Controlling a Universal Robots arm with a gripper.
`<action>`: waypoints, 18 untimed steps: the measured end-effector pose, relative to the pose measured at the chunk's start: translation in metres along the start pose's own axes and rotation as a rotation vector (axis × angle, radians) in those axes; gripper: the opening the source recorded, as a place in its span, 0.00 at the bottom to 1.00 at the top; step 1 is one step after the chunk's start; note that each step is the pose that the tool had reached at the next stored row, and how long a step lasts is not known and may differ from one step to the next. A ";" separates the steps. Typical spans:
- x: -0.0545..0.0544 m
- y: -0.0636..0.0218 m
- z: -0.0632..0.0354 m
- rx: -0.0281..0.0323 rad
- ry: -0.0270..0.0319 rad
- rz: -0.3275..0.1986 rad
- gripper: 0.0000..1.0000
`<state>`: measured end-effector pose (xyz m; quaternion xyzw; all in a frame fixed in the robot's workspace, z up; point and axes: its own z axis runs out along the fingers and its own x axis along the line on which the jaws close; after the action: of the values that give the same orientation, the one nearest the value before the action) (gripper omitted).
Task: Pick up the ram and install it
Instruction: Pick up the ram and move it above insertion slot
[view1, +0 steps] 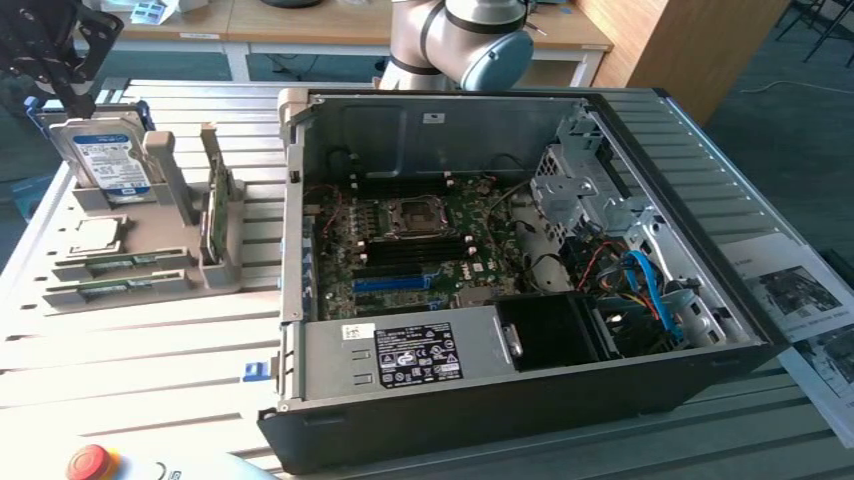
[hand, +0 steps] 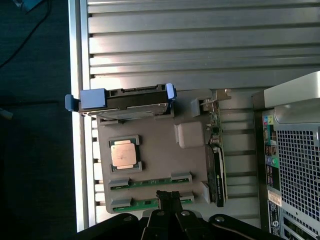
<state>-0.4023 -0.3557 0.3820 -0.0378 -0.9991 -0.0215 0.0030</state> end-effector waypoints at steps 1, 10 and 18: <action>0.000 0.0000 0.0000 0.0000 0.0000 0.000 0.11; -0.001 -0.0105 -0.0004 0.0000 0.0000 0.000 0.11; -0.001 -0.0167 -0.0007 0.0000 0.0000 0.000 0.11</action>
<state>-0.4023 -0.3725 0.3820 -0.0378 -0.9991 -0.0215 0.0030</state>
